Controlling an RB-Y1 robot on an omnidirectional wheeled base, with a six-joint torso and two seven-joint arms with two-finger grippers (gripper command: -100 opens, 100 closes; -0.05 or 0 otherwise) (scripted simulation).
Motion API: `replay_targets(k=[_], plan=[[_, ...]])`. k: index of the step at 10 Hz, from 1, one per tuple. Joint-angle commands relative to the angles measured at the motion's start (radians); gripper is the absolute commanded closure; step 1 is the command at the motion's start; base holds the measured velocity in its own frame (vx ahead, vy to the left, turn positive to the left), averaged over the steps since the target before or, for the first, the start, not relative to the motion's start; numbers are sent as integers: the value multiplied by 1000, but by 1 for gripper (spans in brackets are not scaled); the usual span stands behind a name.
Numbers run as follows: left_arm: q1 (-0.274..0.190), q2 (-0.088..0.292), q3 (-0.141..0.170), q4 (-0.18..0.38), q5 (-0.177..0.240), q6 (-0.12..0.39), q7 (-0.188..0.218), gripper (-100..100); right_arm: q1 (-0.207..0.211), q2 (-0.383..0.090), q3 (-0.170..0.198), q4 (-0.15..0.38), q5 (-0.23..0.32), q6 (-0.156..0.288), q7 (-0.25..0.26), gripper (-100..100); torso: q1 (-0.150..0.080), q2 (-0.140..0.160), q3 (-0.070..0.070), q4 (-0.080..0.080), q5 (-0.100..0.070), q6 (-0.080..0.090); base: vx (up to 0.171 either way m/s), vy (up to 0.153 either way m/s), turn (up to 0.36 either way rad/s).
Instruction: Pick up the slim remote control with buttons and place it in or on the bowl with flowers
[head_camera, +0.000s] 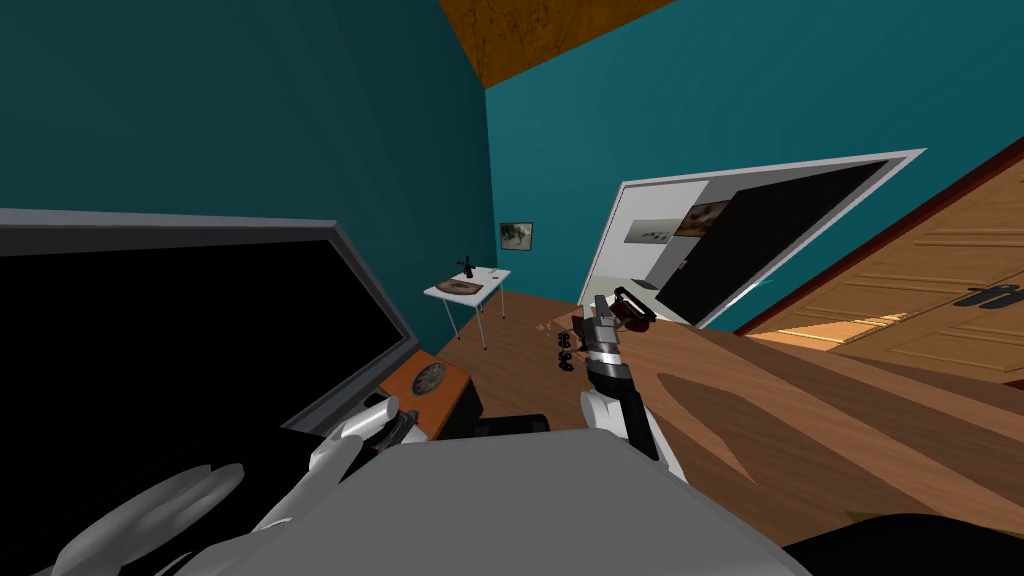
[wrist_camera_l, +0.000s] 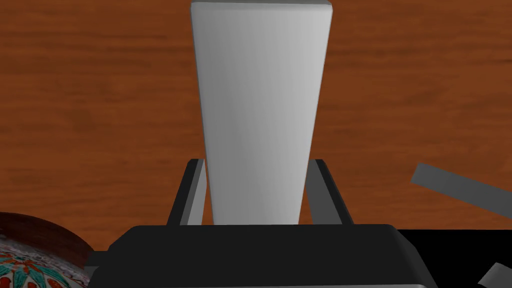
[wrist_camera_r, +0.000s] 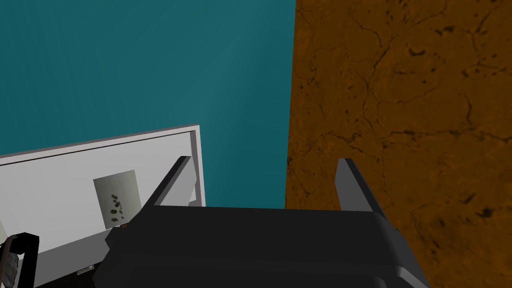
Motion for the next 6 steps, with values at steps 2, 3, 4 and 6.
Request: replay_targets(k=[2,3,4,6], plan=[[6,32,16,-36,21,49,-20,100,0,0,0,0,0,0,0,0,-1,0,0,0,0,0,24,-26,82],[3,24,12,-25,16,35,-15,100,0,0,0,0,0,0,0,0,-1,0,0,0,0,0,10,-10,22],[3,25,13,-26,17,37,-17,0,0,0,0,0,0,0,0,0,-1,0,0,0,0,0,0,0,0],[-21,70,39,-38,16,49,-9,100,0,0,0,0,0,0,0,0,-1,2,1,1,-2,0,-29,-22,21]])
